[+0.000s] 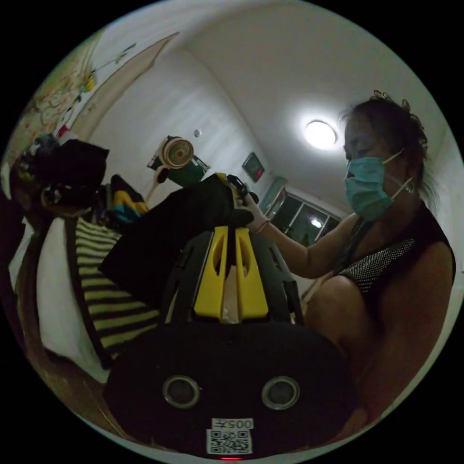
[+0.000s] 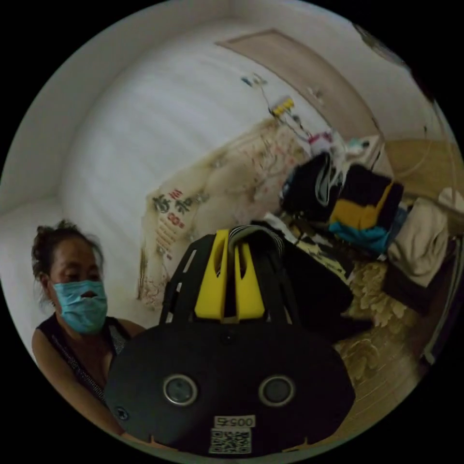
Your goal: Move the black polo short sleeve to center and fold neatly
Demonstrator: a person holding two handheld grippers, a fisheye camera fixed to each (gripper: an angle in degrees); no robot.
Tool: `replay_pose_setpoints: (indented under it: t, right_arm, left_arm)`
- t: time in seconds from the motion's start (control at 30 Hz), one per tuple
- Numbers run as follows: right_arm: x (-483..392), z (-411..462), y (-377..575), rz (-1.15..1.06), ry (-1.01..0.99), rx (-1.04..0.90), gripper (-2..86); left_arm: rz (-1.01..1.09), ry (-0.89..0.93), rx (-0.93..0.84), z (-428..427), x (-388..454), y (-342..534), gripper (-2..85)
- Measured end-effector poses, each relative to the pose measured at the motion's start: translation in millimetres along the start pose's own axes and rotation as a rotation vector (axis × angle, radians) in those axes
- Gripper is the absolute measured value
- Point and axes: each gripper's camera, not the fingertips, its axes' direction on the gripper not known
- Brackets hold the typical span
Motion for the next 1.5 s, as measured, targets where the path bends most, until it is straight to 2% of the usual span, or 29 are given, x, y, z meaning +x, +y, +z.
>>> replay_pose_setpoints:
  t: [0.17, 0.27, 0.5, 0.67, 0.73, 0.9, 1.0, 1.07, 1.17, 1.33, 1.43, 1.5]
  right_arm:
    - [-73.8, -88.3, 20.8, -0.130, 0.083, 0.101, -0.8]
    - [-116.7, -142.8, 35.8, -0.213, 0.204, 0.091, -0.8]
    - [-201.5, -267.5, 75.1, -0.329, 0.390, 0.058, -0.8]
    - [-239.4, -347.8, 116.2, -0.368, 0.396, 0.129, -0.8]
    - [-251.5, -377.2, 134.9, -0.370, 0.388, 0.154, -0.8]
    - [-281.2, -446.9, 185.1, -0.363, 0.461, 0.160, -0.8]
    - [-268.1, -469.5, 191.5, -0.275, 0.527, 0.124, -0.8]
    - [-244.1, -477.1, 186.6, -0.210, 0.570, 0.088, -0.7]
    - [-173.9, -478.4, 170.7, -0.097, 0.624, -0.007, -0.2]
    - [-24.8, -459.9, 161.5, 0.150, 0.586, -0.209, 4.4]
    - [37.4, -459.2, 184.5, 0.264, 0.644, -0.335, 7.2]
    - [60.6, -471.5, 214.5, 0.312, 0.600, -0.388, 8.1]
  left_arm:
    - [0.124, 0.017, -0.002, 30.2, 45.2, -28.0, 3.8]
    - [0.203, 0.084, -0.034, 57.9, 77.5, -43.1, 3.7]
    - [0.256, 0.055, -0.228, 160.6, 141.0, -58.0, 3.1]
    - [0.254, 0.295, -0.228, 224.3, 162.9, -52.8, 3.1]
    - [0.277, 0.448, -0.294, 261.6, 176.3, -46.7, 3.2]
    - [0.348, 0.598, -0.496, 344.3, 202.7, -21.3, 3.1]
    - [0.288, 0.660, -0.582, 401.0, 192.9, -2.3, 2.9]
    - [0.217, 0.623, -0.623, 434.8, 173.1, 8.0, 2.7]
    - [0.072, 0.460, -0.639, 483.5, 118.0, 24.8, 2.1]
    - [-0.193, -0.019, -0.562, 529.4, -18.1, 69.2, 0.0]
    - [-0.212, -0.208, -0.582, 540.4, -61.5, 92.2, 0.3]
    - [-0.191, -0.250, -0.633, 555.5, -72.9, 107.8, 1.2]
